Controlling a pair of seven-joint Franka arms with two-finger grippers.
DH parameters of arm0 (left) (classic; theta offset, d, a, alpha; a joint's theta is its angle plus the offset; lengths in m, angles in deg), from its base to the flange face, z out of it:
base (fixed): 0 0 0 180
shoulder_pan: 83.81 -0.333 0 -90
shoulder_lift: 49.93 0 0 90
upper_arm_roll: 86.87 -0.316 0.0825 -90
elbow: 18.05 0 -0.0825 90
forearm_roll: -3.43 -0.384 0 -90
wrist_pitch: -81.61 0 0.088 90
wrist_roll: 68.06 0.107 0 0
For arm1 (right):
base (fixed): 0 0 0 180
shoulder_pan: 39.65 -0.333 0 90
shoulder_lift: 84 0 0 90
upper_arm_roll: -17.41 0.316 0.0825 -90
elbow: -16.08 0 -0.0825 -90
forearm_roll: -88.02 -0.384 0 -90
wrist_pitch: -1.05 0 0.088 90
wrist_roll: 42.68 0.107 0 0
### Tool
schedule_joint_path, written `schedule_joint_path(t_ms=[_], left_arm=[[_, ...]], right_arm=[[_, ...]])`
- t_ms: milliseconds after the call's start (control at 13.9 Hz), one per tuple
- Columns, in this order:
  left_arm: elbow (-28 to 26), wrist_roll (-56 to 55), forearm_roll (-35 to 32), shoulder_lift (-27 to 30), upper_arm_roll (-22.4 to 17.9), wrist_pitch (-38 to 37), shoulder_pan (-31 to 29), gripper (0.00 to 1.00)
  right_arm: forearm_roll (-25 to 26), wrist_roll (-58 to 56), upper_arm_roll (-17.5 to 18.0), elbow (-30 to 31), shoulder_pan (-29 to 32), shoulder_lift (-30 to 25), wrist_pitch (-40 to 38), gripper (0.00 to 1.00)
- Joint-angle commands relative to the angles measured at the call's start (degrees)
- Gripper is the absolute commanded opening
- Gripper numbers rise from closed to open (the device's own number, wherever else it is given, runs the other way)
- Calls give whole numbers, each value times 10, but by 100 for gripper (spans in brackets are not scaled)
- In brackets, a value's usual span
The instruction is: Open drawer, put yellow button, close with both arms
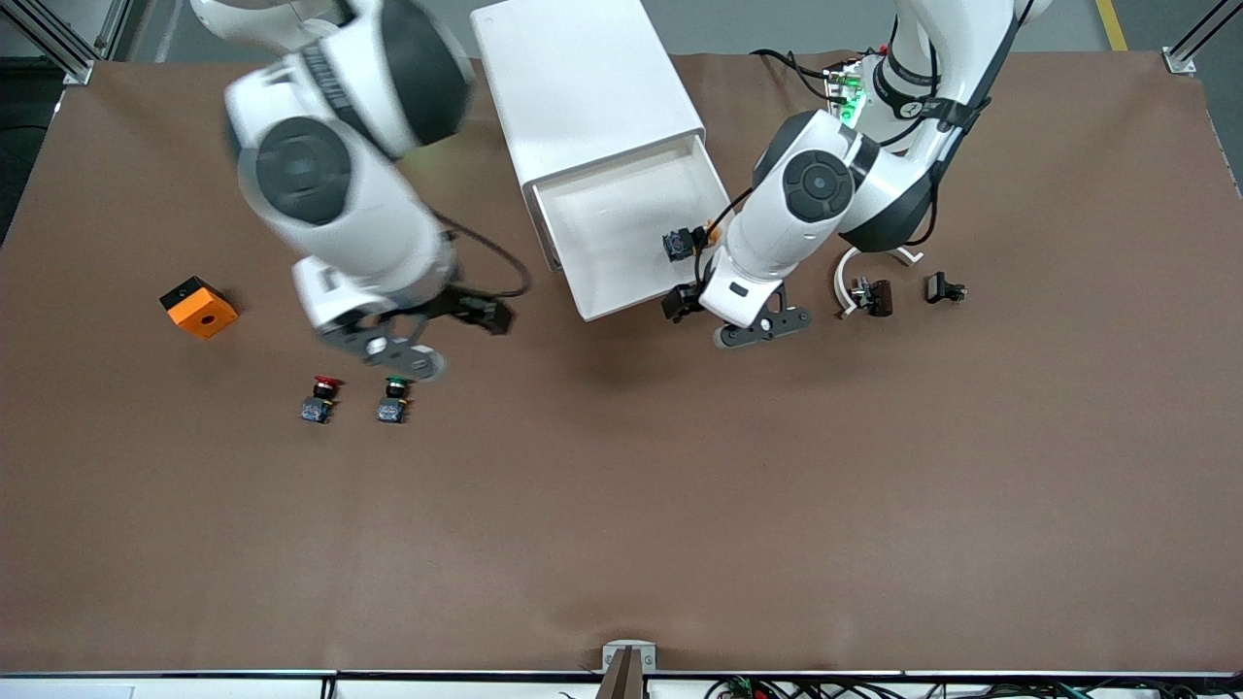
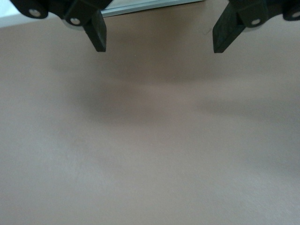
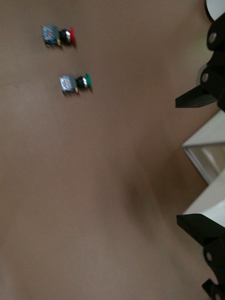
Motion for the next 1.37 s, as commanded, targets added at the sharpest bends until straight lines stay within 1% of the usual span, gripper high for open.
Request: schedule_joint_path(t_ms=[0,144,432,647,719,863,1007,1079,1223,1295], left_arm=[[-2,-9,-10,-2,3,-7,12,100],[1,-35,-11,-2,4,-24,23,100],[7,-41,-10,2,6,-88,43,100],[7,-41,-9,2,19,-113,53,100],[7,-41,-8,1,30,-114,53,100],[8,-41,-5,-3,41,-113,59,100],[13,-41,-2,-8,49,-112,67,100],[13,-41,-2,-9,56,-113,71,100],[12,-41,-2,-15,72,-113,74,100],[12,-41,-2,-20,80,-113,74,100]], right_arm=[[-3,-99,9,9,58,-22,-26,100],[-2,-179,8,9,104,-26,-49,100],[7,-335,7,10,196,-43,-91,100],[47,-429,7,13,244,-51,-109,100],[61,-442,8,38,256,-64,-109,100],[67,-443,7,98,270,-100,-91,100],[67,-445,8,128,284,-118,-87,100],[67,-445,8,150,284,-133,-75,100],[67,-450,8,212,288,-173,-28,100],[66,-450,8,222,290,-181,-23,100]])
